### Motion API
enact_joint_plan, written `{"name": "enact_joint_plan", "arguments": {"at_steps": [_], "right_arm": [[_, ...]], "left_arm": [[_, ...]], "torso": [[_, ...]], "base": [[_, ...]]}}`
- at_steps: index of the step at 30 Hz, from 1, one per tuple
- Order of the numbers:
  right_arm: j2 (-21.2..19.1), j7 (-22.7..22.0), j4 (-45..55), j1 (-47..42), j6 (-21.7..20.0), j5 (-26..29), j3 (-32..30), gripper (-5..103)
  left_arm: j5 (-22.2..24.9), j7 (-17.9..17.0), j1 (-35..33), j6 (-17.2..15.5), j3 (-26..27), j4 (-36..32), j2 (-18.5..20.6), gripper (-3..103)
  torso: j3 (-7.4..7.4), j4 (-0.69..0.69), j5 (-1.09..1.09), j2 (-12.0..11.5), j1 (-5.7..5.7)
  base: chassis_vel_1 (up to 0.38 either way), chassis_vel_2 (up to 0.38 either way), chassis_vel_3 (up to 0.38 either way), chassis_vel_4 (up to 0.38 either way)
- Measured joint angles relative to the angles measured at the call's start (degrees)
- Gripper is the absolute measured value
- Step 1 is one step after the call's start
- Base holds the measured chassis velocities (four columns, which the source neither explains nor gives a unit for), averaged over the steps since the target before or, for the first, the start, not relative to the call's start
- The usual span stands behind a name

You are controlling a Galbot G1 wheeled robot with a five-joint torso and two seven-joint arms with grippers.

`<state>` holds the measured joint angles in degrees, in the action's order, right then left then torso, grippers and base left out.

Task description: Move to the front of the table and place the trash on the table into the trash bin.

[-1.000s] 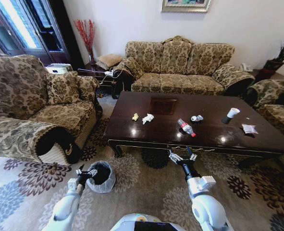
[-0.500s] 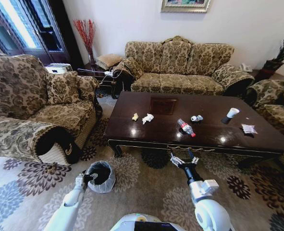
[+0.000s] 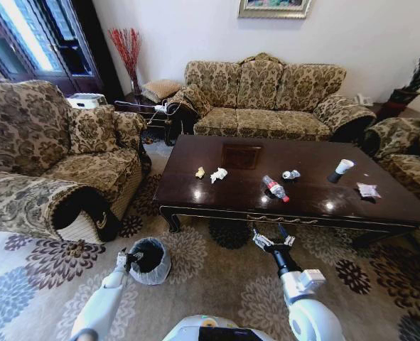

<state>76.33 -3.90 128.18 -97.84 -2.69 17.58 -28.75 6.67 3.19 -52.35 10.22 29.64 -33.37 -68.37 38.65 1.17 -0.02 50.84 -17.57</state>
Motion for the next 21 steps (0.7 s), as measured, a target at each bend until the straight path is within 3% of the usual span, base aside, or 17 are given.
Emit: {"name": "enact_joint_plan", "arguments": {"at_steps": [4, 8, 21], "right_arm": [[-0.3, 0.0, -0.1, 0.0, 0.0, 0.3, -0.1, 100], [-0.5, -0.2, -0.1, -0.1, -0.1, 0.4, -0.1, 100], [-0.3, -1.5, 0.2, -0.7, -0.5, 1.1, -0.6, 100]], "left_arm": [[-0.3, 0.7, 1.3, -0.6, -0.1, 2.1, 0.0, 96], [-0.6, 0.5, 2.6, -3.2, -0.5, 3.1, -0.1, 90], [-3.2, 0.0, 5.8, -8.9, 0.9, 7.4, -1.4, 50]], "torso": [[0.00, 0.01, 0.02, 0.0, 0.00], [0.00, 0.00, 0.02, 0.0, 0.00], [0.00, 0.00, 0.02, 0.0, 0.00]], "base": [[0.000, 0.000, 0.000, 0.000], [0.000, 0.000, 0.000, 0.000], [0.000, 0.000, 0.000, 0.000]]}}
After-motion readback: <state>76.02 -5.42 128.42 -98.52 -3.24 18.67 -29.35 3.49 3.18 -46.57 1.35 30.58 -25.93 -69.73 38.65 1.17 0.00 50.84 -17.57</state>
